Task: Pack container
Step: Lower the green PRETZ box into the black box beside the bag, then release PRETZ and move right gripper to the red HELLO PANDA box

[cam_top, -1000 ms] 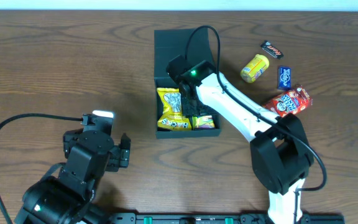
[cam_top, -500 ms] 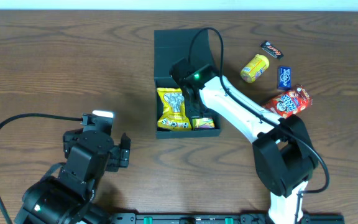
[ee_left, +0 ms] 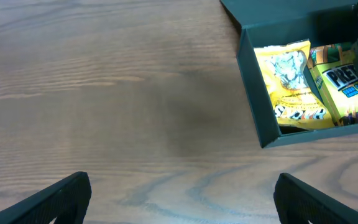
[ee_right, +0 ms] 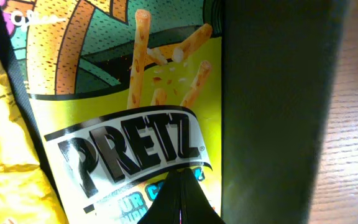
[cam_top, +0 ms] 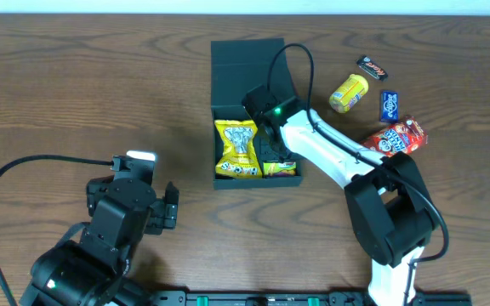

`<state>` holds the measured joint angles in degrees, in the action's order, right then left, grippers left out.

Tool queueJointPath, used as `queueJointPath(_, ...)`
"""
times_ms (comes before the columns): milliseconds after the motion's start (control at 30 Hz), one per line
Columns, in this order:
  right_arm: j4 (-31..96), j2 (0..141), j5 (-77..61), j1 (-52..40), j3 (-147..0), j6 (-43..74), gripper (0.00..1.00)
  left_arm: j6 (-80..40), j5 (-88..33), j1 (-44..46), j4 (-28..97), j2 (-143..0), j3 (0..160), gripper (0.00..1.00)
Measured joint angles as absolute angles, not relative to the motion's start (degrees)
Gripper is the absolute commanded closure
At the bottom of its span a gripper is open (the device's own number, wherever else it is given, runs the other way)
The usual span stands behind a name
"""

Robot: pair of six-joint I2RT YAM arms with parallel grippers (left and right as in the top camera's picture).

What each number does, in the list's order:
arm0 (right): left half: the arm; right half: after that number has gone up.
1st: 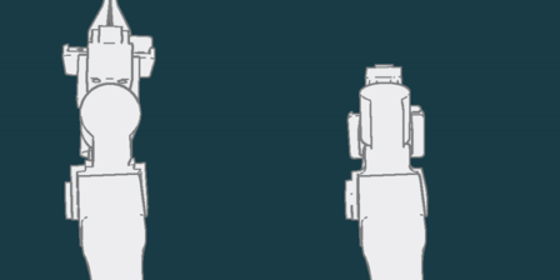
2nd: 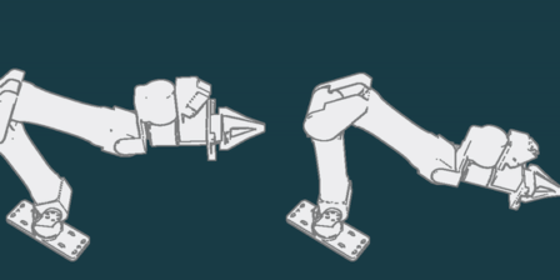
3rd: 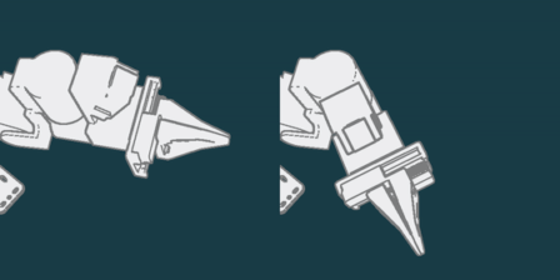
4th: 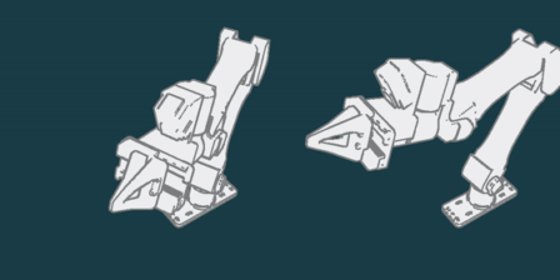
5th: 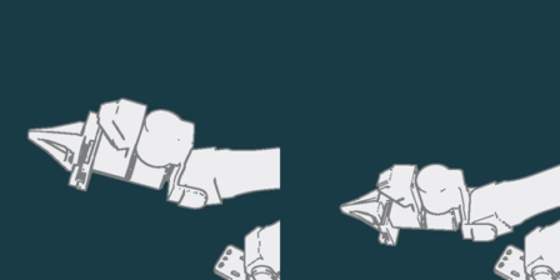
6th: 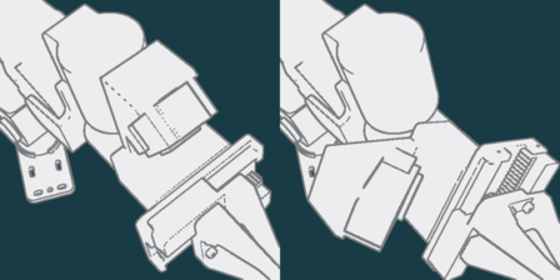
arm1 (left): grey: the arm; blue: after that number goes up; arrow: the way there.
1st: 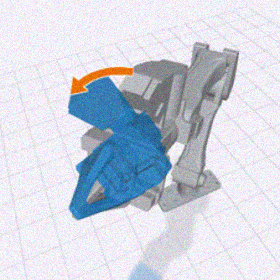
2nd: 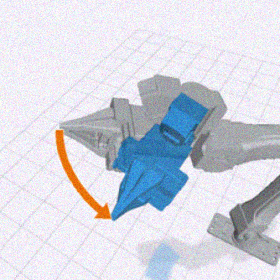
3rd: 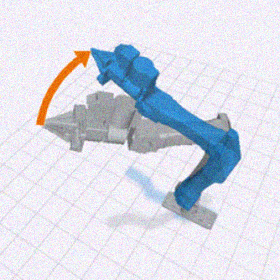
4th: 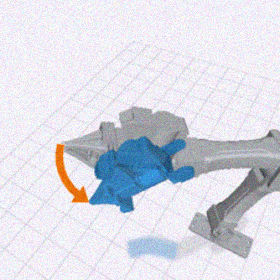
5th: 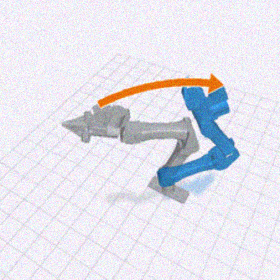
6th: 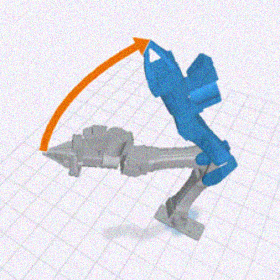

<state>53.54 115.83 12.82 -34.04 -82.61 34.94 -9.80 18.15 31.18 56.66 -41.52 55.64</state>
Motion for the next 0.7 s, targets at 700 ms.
queueJointPath(700,64.9,110.0,11.2,-29.9,-99.8,32.2,0.98,-9.8,18.2,31.2,56.7,-41.5,55.6,0.05)
